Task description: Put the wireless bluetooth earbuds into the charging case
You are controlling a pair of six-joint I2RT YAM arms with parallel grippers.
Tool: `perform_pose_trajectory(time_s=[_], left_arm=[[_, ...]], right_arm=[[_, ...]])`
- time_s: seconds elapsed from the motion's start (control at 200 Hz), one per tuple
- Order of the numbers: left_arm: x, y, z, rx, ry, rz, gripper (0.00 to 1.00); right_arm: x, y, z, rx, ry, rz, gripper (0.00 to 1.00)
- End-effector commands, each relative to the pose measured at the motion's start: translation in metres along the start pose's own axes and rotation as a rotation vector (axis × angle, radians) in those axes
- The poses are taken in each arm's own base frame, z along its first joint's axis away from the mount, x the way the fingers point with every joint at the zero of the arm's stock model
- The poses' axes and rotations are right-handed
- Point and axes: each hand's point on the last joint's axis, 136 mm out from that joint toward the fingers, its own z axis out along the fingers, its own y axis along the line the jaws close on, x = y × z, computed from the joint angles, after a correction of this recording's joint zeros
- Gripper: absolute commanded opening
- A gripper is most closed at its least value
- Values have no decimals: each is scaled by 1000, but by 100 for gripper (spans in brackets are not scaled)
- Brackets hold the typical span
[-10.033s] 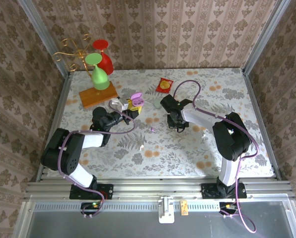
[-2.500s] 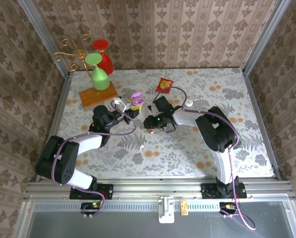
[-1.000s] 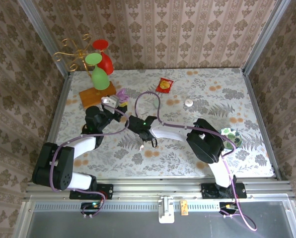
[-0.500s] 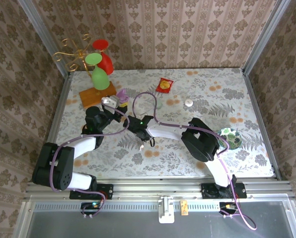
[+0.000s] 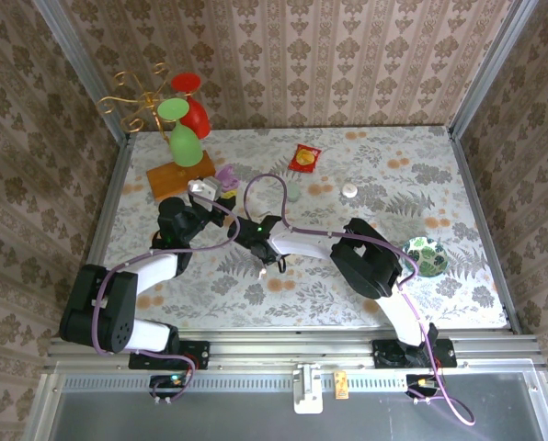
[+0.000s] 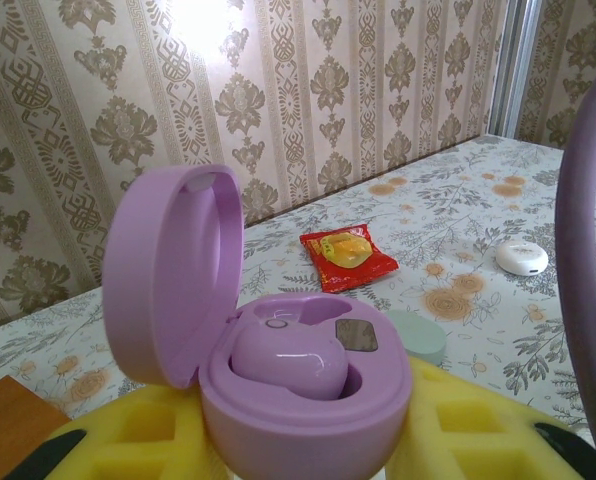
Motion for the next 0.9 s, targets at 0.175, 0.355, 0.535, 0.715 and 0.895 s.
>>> perform_pose_trajectory(time_s=[0.175,0.355,0.535,0.715,0.895], left_arm=[[-15,-5,-4,35,-52,8,24],[-17,-28,-2,141,-78,45,24],[-18,-45,1,208,-100,43,24],[-22,-73,2,342,-116,34,24],[-16,-89,0,432,-104,1,24]], right_arm=[[-8,-5,-11,-14,-29,-7,16],[-16,-18,-33,-157,-93,87,16],[-29,-40,-59,-374,-216,191,15],[-49,-56,-105,-676,-352,267,17],[-69,-72,-154,-927,-498,344,18]])
